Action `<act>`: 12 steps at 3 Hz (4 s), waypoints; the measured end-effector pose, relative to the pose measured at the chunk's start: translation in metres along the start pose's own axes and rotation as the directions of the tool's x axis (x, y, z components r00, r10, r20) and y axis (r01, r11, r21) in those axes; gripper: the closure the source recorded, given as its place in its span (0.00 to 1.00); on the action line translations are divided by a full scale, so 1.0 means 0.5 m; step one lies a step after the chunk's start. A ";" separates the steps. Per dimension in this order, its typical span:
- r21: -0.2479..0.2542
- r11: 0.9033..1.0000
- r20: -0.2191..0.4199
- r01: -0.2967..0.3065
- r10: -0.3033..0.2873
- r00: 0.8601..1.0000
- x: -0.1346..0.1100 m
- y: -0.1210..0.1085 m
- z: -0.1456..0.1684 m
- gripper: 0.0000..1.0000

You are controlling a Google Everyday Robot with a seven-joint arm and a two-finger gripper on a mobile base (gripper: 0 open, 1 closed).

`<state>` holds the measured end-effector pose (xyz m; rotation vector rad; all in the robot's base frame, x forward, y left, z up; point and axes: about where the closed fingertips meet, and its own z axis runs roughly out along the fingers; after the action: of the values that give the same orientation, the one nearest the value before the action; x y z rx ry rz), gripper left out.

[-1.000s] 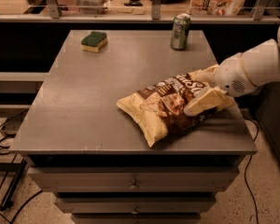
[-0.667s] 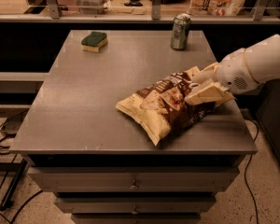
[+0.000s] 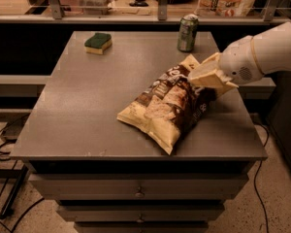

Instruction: Move brown chip bag near sponge

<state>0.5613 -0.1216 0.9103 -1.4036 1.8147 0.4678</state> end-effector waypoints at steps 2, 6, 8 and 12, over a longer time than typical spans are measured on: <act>0.012 1.000 0.053 -0.024 0.024 0.998 -0.022 -0.026 0.011 1.00; 0.113 0.985 0.182 -0.131 0.109 0.977 -0.140 -0.135 0.065 1.00; 0.053 0.985 0.297 -0.166 0.143 0.944 -0.271 -0.190 0.240 1.00; -0.026 0.976 0.278 -0.214 0.213 0.937 -0.307 -0.249 0.410 0.38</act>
Offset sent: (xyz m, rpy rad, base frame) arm 0.0144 0.0006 0.0091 0.0895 -0.0095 -0.0330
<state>0.7630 0.0794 0.9187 -1.0782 1.7381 0.7359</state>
